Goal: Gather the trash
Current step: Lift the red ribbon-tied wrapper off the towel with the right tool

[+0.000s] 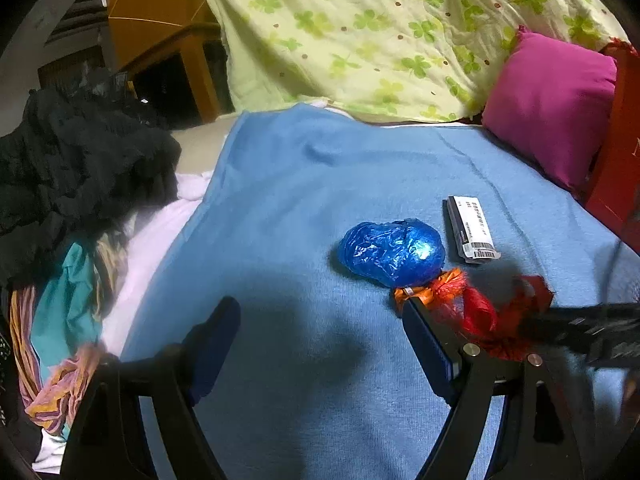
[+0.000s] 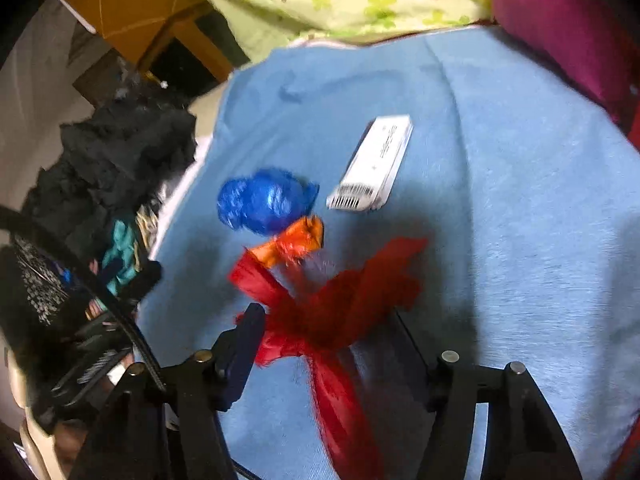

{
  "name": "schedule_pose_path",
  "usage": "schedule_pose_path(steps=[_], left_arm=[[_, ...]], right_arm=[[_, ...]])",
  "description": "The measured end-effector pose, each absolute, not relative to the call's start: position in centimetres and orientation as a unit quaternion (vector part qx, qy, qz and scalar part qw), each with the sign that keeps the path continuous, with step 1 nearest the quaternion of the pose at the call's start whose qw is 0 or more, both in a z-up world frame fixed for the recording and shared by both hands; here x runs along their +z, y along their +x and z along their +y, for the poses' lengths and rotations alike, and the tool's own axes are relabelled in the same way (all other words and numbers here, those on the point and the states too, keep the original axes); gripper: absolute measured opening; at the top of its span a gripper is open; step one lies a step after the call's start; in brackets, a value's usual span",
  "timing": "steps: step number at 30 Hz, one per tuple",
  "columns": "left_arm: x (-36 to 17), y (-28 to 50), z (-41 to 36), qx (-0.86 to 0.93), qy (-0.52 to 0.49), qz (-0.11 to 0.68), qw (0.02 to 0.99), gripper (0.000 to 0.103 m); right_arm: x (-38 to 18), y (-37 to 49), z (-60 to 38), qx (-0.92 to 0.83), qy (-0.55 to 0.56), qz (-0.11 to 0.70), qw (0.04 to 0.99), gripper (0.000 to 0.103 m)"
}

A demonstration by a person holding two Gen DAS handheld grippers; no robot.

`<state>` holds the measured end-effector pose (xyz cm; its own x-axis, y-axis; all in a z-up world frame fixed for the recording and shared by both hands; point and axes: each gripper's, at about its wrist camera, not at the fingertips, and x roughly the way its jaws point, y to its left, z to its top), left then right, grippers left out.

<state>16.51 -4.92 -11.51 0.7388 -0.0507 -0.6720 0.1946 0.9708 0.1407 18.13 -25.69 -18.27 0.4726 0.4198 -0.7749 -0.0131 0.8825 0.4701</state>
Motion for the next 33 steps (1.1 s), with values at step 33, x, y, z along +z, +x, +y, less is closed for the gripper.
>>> schedule_pose_path(steps=[33], left_arm=[[-12.9,16.7,-7.9,-0.083,0.124,0.367,0.918,0.083]], right_arm=[[-17.1,17.9,-31.0,0.044,0.225,0.450,0.863,0.035]])
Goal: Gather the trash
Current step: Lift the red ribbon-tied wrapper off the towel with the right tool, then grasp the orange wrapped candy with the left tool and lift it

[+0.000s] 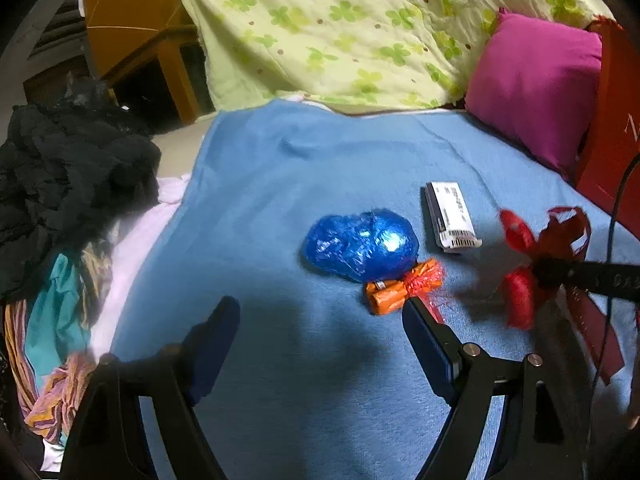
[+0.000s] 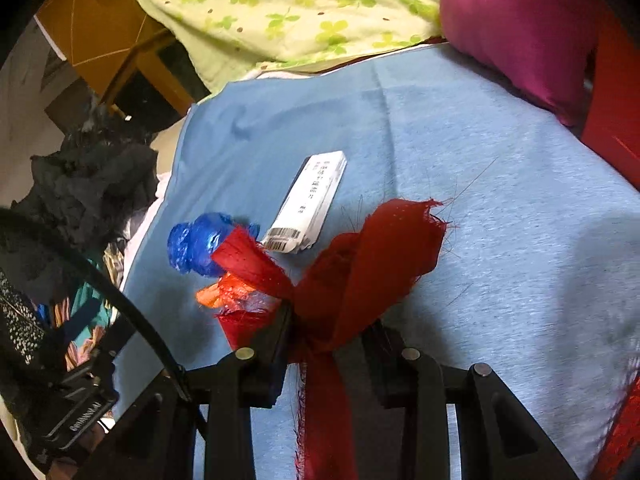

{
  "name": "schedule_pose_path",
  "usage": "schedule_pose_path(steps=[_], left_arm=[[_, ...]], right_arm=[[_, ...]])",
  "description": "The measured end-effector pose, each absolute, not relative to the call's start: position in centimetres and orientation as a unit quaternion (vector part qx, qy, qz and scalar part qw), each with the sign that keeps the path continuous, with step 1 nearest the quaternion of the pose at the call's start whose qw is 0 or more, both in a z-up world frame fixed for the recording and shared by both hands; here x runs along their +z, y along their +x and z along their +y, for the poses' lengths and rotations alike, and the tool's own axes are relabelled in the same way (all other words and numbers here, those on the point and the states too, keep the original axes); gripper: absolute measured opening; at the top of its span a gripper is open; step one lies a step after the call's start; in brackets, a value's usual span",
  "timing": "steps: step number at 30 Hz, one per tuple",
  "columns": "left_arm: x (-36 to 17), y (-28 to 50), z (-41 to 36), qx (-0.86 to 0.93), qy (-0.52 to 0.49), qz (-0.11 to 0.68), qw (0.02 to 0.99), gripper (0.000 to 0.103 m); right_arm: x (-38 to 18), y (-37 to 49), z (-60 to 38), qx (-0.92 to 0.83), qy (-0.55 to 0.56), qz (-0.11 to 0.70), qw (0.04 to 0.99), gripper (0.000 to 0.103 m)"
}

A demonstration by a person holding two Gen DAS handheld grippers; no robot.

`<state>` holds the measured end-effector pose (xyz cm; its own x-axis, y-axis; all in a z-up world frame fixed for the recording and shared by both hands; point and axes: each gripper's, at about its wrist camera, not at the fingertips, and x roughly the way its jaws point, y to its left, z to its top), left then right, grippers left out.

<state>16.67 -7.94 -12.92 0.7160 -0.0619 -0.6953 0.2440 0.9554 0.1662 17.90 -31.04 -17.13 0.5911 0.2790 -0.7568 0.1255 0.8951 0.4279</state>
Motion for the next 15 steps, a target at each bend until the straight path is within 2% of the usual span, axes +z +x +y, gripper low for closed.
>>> schedule_pose_path(steps=[15], left_arm=[[-19.0,22.4,-10.4,-0.176,0.050,0.463,0.867,0.083]], right_arm=[[-18.2,18.2,-33.6,0.033,0.264,0.446,0.854,0.035]])
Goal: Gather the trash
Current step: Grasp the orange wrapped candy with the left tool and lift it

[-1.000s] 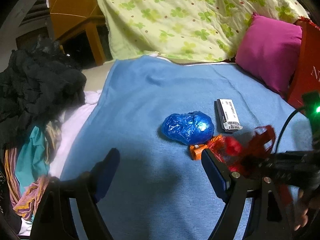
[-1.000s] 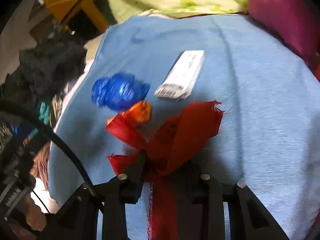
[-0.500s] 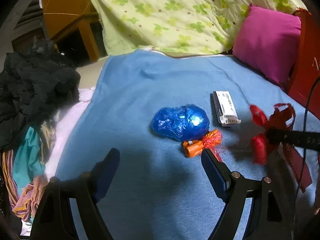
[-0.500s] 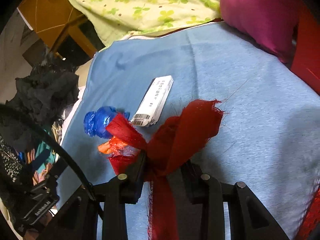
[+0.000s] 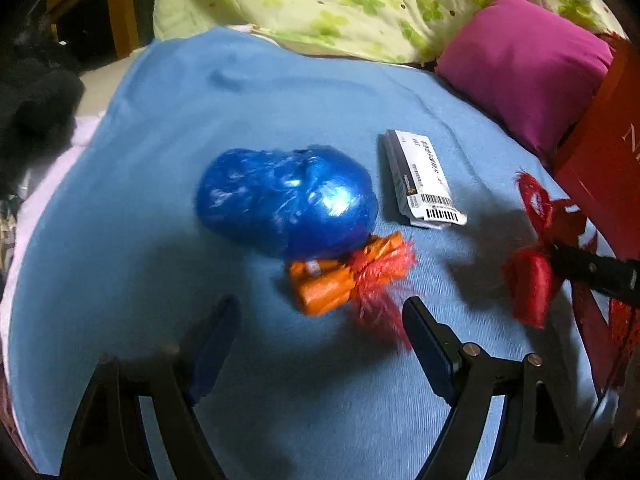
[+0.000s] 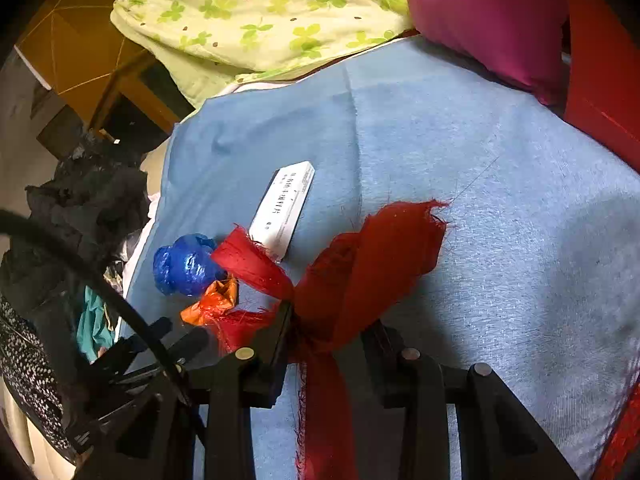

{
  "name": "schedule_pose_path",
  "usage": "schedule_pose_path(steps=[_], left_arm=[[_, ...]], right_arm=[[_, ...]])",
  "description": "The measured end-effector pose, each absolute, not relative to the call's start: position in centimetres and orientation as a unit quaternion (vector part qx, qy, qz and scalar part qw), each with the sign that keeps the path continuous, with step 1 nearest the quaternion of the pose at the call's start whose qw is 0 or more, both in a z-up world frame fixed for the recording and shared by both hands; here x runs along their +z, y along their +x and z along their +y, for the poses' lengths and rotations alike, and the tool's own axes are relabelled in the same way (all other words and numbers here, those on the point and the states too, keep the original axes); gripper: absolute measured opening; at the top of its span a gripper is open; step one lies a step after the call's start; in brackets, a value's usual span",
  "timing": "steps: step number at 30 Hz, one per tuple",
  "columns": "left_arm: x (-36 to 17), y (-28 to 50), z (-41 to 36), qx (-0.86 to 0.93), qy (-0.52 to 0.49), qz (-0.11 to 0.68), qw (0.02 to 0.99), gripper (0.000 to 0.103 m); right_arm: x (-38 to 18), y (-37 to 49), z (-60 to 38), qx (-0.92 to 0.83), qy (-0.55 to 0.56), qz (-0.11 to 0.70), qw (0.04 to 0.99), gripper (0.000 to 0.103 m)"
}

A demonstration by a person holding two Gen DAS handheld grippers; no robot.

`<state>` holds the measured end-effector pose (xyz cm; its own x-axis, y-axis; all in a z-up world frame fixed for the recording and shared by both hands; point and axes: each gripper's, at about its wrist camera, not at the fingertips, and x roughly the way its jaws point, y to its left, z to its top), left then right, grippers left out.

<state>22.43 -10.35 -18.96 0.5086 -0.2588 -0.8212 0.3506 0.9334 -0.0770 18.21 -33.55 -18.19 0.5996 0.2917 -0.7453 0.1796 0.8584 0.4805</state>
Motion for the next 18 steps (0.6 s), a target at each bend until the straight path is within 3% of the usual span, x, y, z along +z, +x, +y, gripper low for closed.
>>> schedule_pose_path(steps=[13,15,16,18], left_arm=[[-20.8,24.1,-11.4,-0.172,0.030,0.478,0.861,0.081],[-20.7,23.9,-11.3,-0.181,0.020,0.480,0.858,0.057],[-20.6,23.9,-11.3,-0.180,0.020,0.478,0.860,0.054],[-20.4,23.6,-11.1,-0.182,0.020,0.476,0.860,0.037]], right_arm=[[-17.8,17.9,-33.5,0.033,0.269,0.431,0.861,0.036],[-17.6,17.8,-33.6,0.030,0.268,0.426,0.863,0.035],[-17.6,17.7,-33.5,0.028,0.266,0.425,0.865,0.035],[-17.4,17.6,-33.3,0.025,0.257,0.421,0.869,0.036]])
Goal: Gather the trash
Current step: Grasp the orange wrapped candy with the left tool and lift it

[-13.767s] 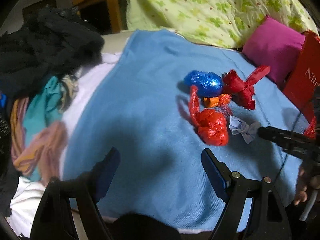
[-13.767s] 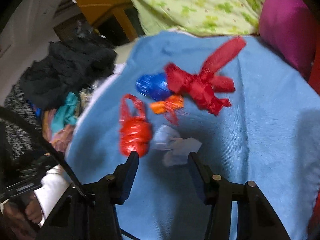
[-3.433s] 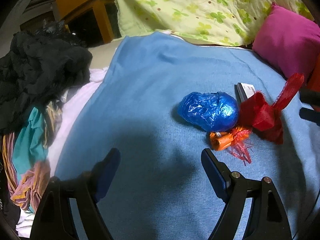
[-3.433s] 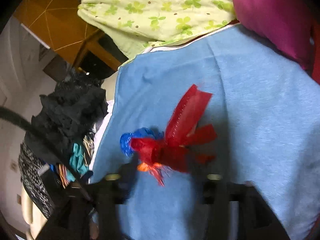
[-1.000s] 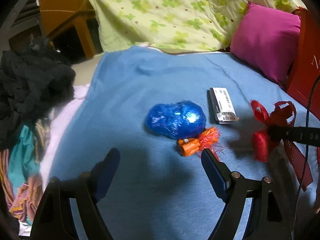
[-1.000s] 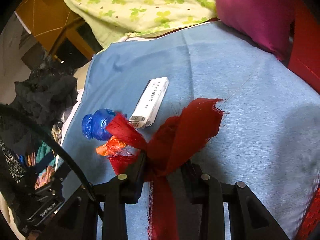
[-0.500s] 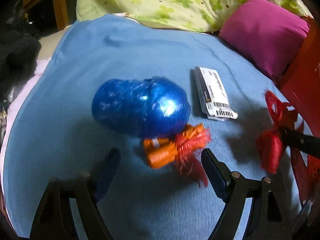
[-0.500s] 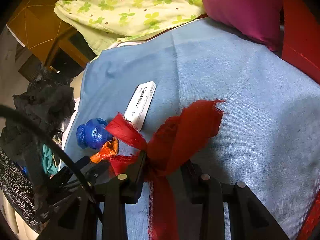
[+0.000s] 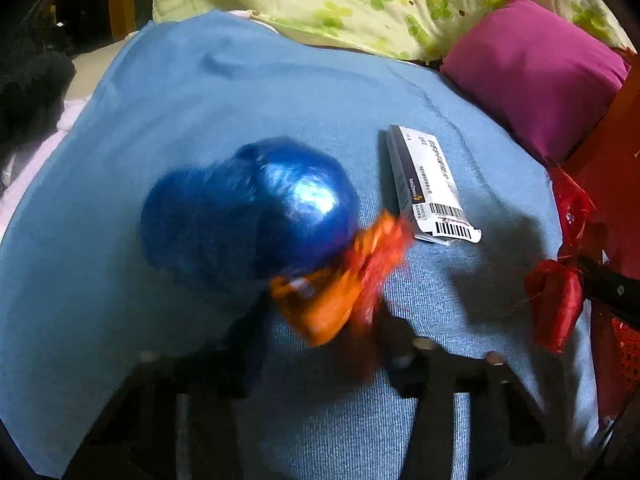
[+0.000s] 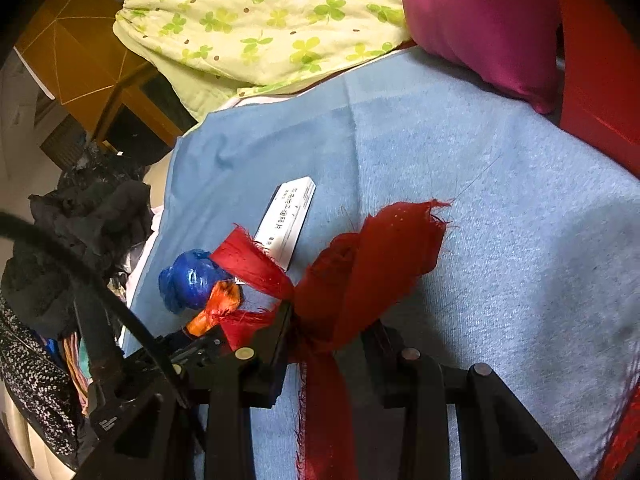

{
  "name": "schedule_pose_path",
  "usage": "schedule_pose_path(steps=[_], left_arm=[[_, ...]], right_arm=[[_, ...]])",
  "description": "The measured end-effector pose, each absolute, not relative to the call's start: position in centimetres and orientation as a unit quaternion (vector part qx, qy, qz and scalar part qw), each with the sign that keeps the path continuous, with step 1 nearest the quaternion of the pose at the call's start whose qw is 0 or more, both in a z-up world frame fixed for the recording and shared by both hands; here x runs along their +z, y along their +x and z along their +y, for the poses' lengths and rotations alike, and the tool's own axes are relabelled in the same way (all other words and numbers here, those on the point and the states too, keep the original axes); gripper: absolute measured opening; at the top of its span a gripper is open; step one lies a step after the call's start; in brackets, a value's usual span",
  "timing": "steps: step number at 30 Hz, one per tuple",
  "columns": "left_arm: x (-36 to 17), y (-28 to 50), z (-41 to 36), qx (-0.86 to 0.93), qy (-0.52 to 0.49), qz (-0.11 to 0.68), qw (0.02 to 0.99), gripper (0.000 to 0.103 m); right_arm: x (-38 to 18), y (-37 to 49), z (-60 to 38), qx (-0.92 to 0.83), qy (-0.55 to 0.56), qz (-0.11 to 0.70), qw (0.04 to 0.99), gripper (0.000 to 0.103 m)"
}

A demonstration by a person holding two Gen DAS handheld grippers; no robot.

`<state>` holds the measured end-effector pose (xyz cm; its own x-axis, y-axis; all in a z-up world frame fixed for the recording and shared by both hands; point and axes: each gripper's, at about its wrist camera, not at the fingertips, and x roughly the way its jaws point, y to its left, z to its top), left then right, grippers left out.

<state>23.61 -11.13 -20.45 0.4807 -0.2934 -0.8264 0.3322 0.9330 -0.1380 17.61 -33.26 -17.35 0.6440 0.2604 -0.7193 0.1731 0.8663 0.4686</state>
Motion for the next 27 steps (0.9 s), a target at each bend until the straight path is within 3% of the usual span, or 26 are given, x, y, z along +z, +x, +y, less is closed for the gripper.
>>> schedule_pose_path(steps=[9,15,20,23,25,26,27], left_arm=[[-19.7,22.0,-10.7,-0.195,0.010,0.484,0.853,0.026],[-18.3,18.8,-10.9,-0.217,0.033,0.466,0.857,0.026],[-19.1,17.4,-10.3,-0.234,0.036,0.496,0.835,0.030],[-19.2,17.4,-10.3,-0.238,0.029,0.506,0.829,0.042],[-18.3,17.1,-10.4,-0.227,0.043,0.488,0.841,0.061],[-17.9,17.0,-10.4,-0.220,0.052,0.477,0.849,0.077],[-17.5,16.8,-10.4,-0.213,0.060,0.461,0.859,0.080]], right_arm=[[-16.4,17.2,-33.1,0.028,0.243,0.406,0.881,0.035],[-16.1,16.9,-33.1,0.031,0.243,0.404,0.881,0.036],[-16.3,17.1,-32.9,0.029,0.235,0.412,0.880,0.035],[-16.9,17.4,-33.1,0.022,0.239,0.423,0.874,0.036],[-17.3,17.6,-33.2,0.018,0.239,0.431,0.870,0.036],[-17.5,17.7,-33.2,0.016,0.238,0.435,0.869,0.036],[-17.6,17.8,-33.2,0.013,0.236,0.438,0.868,0.036]])
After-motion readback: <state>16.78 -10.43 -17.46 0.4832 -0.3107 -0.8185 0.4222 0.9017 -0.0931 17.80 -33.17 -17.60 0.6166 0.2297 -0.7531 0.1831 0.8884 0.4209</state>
